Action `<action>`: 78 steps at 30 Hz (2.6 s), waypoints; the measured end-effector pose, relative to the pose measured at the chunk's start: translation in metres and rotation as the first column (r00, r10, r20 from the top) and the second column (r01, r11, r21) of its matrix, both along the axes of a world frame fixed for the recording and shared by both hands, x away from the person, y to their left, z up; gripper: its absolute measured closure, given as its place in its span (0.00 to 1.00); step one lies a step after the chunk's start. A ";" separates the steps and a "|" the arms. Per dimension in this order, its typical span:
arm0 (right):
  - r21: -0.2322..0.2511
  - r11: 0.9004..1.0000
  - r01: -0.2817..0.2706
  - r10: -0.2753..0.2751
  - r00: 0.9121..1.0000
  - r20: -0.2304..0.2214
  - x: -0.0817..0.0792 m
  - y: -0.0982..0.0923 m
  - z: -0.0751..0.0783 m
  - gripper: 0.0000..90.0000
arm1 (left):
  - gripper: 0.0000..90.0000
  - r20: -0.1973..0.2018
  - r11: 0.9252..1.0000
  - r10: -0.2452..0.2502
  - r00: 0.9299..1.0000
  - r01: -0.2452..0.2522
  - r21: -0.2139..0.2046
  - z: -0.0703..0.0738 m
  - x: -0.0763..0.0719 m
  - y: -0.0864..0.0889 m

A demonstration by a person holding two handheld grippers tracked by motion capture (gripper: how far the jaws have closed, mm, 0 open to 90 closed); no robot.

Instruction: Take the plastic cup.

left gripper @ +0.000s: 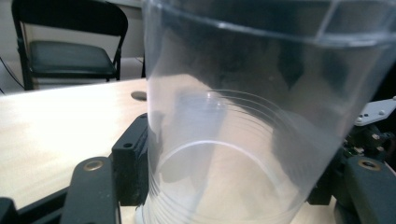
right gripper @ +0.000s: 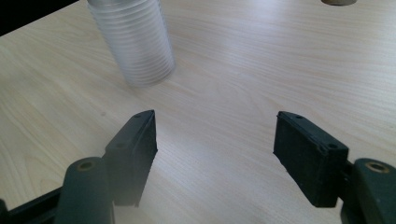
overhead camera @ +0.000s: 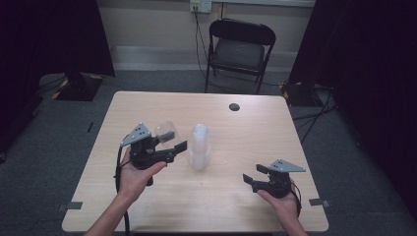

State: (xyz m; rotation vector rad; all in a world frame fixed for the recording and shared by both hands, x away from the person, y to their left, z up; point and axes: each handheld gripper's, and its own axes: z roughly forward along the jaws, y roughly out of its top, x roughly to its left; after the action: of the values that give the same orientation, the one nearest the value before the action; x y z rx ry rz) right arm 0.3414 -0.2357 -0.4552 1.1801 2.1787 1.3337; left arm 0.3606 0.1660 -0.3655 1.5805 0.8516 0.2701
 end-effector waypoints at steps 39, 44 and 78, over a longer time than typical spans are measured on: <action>-0.024 0.959 -0.281 0.279 0.932 0.230 -0.023 0.095 0.023 0.51 | 0.39 -0.316 0.976 -0.160 0.935 0.102 -0.193 -0.040 -0.013 -0.017; -0.022 0.950 -0.311 0.304 0.910 0.282 -0.024 0.111 0.028 0.59 | 0.39 -0.331 0.966 -0.188 0.925 0.114 -0.231 -0.039 -0.015 -0.019; 0.009 0.951 -0.310 0.262 0.818 0.512 -0.024 0.143 0.037 0.80 | 0.41 -0.410 0.892 -0.337 0.848 0.149 -0.426 -0.047 -0.020 -0.034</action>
State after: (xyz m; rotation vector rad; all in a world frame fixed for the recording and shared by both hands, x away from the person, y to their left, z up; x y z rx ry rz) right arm 0.3169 -0.0932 -0.4184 0.4445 1.9586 1.6561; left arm 0.3410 0.1321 -0.4122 1.3789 0.9874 -0.4742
